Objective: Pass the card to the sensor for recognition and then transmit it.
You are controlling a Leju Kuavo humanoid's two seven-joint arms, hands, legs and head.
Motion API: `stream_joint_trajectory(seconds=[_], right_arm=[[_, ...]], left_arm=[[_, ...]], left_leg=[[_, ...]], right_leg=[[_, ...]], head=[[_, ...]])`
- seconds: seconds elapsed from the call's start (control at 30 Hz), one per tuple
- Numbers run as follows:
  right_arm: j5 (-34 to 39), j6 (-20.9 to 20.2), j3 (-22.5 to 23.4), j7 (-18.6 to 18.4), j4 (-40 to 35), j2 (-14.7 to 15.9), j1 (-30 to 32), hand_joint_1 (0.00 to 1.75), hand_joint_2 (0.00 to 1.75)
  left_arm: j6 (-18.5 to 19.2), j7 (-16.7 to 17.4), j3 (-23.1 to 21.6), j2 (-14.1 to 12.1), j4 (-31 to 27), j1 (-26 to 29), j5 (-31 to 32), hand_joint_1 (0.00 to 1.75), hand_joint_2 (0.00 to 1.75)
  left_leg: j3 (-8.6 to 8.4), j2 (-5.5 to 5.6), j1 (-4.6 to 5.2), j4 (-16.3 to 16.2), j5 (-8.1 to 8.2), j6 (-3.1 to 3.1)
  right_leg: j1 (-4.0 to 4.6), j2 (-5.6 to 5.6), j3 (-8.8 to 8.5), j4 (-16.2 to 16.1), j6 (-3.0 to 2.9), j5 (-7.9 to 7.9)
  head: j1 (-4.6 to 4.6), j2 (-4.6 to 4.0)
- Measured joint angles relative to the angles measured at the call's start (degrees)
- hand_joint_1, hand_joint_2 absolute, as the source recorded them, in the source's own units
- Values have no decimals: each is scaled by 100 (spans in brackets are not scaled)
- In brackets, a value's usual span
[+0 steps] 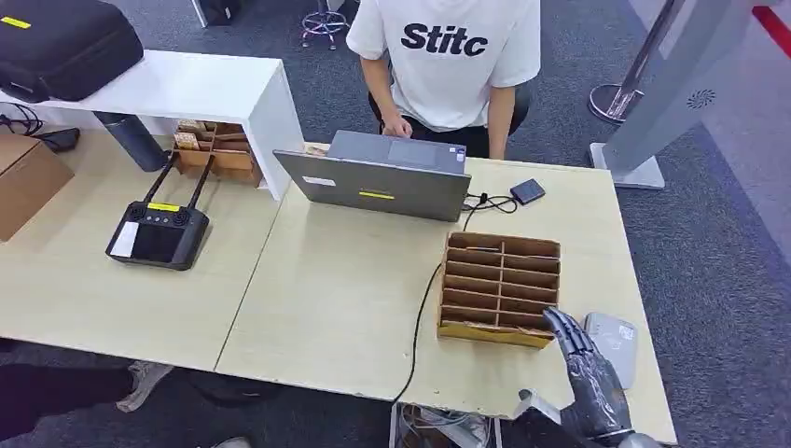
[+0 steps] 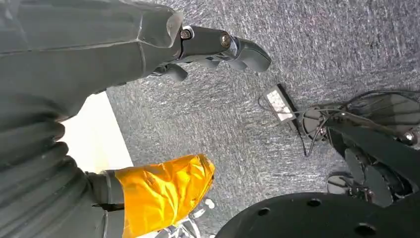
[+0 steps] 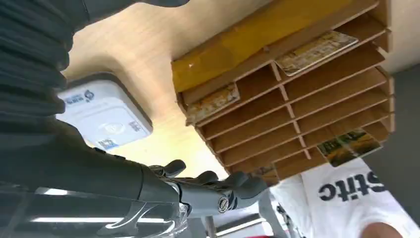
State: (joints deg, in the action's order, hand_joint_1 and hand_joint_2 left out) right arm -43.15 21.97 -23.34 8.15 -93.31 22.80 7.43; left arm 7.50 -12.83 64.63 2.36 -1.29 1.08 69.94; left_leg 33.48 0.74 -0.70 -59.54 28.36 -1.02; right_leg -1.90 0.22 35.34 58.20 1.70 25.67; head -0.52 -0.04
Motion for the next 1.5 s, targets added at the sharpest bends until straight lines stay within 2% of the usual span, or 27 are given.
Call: stream_joint_trajectory(seconds=[0.3, 0.57, 1.1, 1.5], right_arm=[[-568, 85, -351, 35, 560, -175, -884, 0, 175], [-594, 94, -560, 22, 892, -280, -1202, 0, 175], [-605, 92, -760, -149, 1342, -363, -1343, 0, 175], [-640, 299, -739, -188, 1477, -367, -1309, 0, 175]], left_arm=[[57, 13, -24, -50, 0, -30, 70, 0, 175], [79, 15, -28, -55, 0, -34, 98, 0, 175], [55, 15, -48, -96, 0, -47, 168, 0, 175], [24, 13, -55, -98, 0, -44, 175, 0, 175]], left_leg=[[-10, -3, -1, 0, -2, -1], [-7, -1, 0, 0, -1, 0], [-7, -1, 0, 0, -1, 0], [-8, -1, 0, 0, -1, 0]], right_leg=[[1, 1, -1, 4, -2, -2], [0, 0, -1, 3, -1, -2], [1, 0, -1, 2, -1, -1], [1, 0, -1, 2, -1, -1]], head=[[0, 0], [0, 0], [0, 0], [0, 0]])
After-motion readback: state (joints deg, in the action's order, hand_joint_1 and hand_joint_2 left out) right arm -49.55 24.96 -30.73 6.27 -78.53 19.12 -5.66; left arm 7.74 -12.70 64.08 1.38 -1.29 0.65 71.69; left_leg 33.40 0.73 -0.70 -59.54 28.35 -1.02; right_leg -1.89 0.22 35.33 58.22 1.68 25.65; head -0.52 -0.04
